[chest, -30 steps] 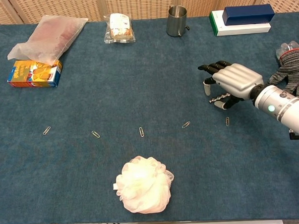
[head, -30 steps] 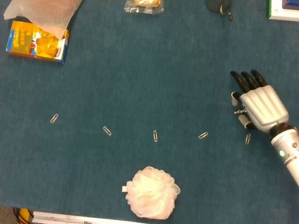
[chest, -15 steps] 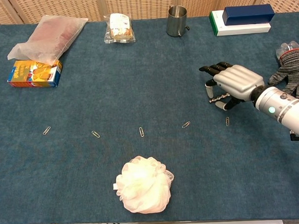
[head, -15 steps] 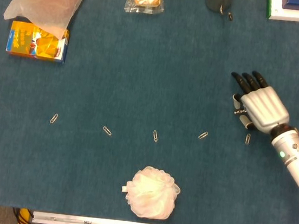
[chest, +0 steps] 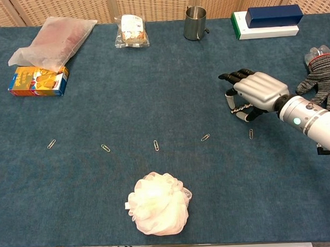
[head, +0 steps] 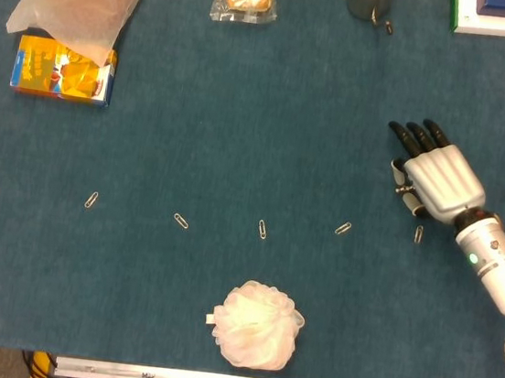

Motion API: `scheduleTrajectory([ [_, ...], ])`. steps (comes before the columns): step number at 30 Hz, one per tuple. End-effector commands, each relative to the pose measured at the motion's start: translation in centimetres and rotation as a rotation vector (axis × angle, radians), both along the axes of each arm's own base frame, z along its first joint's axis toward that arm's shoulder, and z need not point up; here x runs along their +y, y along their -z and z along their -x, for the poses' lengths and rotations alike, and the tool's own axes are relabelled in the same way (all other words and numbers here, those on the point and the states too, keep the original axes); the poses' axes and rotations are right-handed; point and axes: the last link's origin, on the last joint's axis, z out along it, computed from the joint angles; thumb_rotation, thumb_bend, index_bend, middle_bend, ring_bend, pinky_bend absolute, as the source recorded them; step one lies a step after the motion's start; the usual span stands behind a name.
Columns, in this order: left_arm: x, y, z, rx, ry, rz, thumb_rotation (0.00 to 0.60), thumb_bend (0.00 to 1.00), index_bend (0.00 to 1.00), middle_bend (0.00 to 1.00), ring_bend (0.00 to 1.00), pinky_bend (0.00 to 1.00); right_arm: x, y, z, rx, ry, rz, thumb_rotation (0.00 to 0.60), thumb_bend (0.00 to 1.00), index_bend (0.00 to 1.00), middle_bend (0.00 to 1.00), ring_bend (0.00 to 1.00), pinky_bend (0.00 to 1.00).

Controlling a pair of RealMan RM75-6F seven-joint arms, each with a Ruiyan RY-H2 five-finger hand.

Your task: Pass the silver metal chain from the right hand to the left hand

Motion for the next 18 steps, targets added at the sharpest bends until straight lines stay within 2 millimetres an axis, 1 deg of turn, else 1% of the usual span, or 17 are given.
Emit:
scheduleTrajectory([
  [1, -0.05, 0.01, 0.01, 0.0, -0.001, 0.0, 0.6, 0.15, 0.38, 0.43, 0.39, 0.58, 0.01, 0.0, 0.04, 0.001, 0.0, 0.0, 0.6, 0.3, 0.53, 0.0, 0.0, 0.04],
  [18, -0.1, 0.11, 0.04, 0.0, -0.003, 0.004, 0.6, 0.15, 0.38, 0.43, 0.39, 0.57, -0.13, 0.18, 0.24, 0.01, 0.006, 0.002, 0.6, 0.31, 0.54, 0.0, 0.0, 0.04],
])
